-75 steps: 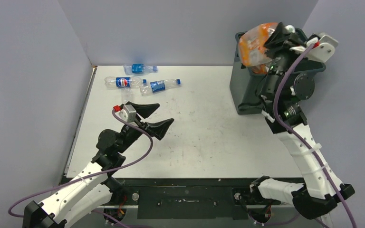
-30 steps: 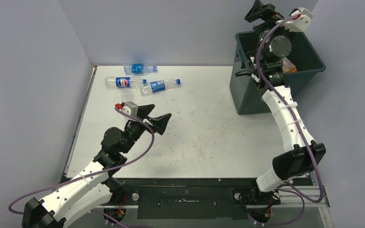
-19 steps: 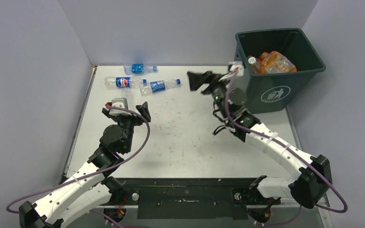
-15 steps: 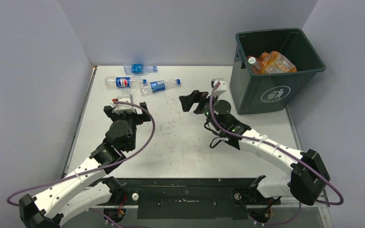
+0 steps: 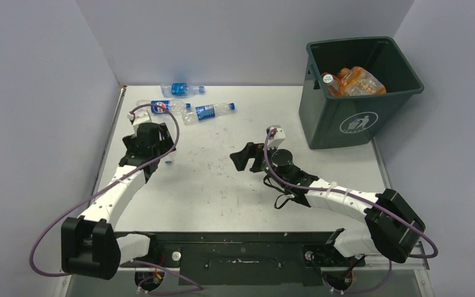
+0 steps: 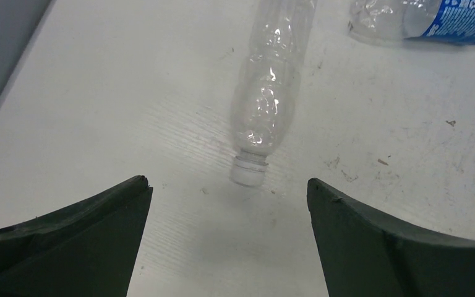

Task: Put the plastic bottles in the bin
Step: Pick up the plastic bottle at the center of the board, then place the plastic bottle in the trash bin.

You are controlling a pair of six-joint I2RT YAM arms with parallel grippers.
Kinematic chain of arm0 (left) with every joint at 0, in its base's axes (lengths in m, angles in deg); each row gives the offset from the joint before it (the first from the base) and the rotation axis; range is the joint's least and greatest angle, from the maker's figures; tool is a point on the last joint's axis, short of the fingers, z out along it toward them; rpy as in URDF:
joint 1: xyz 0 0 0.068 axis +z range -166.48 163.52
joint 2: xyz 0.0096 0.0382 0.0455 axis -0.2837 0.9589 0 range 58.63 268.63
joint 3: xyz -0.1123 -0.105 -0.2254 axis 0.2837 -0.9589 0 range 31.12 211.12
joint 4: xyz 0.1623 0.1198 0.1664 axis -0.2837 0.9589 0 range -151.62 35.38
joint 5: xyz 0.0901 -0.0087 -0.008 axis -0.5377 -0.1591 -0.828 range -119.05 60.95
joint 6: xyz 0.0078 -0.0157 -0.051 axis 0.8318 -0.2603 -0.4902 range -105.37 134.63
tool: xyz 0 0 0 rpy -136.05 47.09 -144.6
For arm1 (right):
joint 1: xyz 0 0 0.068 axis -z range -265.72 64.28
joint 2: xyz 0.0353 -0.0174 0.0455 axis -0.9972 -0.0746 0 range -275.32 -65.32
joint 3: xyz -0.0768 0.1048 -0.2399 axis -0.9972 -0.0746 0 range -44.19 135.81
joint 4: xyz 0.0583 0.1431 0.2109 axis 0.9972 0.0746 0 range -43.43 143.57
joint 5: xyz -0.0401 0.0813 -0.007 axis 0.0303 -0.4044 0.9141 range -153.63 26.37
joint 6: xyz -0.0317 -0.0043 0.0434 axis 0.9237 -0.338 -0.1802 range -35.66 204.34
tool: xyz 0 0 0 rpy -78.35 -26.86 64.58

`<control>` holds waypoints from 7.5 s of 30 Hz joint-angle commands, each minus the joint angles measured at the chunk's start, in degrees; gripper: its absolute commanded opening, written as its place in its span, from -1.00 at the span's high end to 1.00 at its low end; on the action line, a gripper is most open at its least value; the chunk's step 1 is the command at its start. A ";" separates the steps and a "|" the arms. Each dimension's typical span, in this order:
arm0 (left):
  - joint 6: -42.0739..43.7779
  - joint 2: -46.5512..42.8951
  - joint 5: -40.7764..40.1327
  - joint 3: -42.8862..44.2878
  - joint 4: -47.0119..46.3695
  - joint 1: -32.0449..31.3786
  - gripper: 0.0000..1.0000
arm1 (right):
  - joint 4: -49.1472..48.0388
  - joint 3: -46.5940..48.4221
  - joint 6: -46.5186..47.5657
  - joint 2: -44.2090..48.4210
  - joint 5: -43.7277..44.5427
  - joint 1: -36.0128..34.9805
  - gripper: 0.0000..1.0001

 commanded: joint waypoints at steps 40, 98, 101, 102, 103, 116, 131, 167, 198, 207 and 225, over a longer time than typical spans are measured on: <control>-5.04 25.40 23.27 11.57 -17.03 8.38 0.46 | -6.01 -7.11 4.62 4.36 -4.12 -7.25 -0.93; 13.53 -38.31 21.31 -10.81 -20.18 -19.57 -0.92 | 39.23 15.30 12.04 11.58 -19.40 -1.27 0.89; 27.75 -31.89 33.25 -3.77 -10.26 -20.51 -0.92 | 49.76 20.25 14.20 12.53 -22.32 -0.47 0.89; 32.55 -29.68 35.63 -1.78 -7.11 -21.72 -0.92 | 52.65 21.98 14.72 12.35 -23.25 -0.34 0.89; 37.41 -28.06 35.37 -0.78 -4.65 -24.75 -0.92 | 54.62 23.44 15.25 12.32 -24.62 -0.29 0.89; 92.54 -23.55 12.09 -9.81 -17.46 -51.79 -0.92 | 63.52 31.19 17.24 10.57 -33.64 -0.08 0.89; 102.61 -15.58 8.24 -10.48 -27.87 -51.94 -0.27 | 64.32 31.16 18.10 10.81 -40.19 -0.22 0.89; 21.22 -13.54 48.43 1.22 -12.50 -37.73 0.67 | 14.84 13.84 13.79 31.38 -17.54 -0.20 -0.95; 27.57 -26.07 26.89 -12.55 -31.55 -41.33 -0.92 | 30.86 38.15 28.11 21.29 5.41 -2.78 0.89; 31.35 -28.08 17.31 -13.31 -30.66 -42.06 -0.92 | -2.77 44.48 55.88 12.11 46.28 -0.26 0.89; 37.74 -33.19 11.64 -15.32 -30.86 -44.58 -0.92 | -9.61 56.18 49.81 -11.66 51.87 36.22 0.89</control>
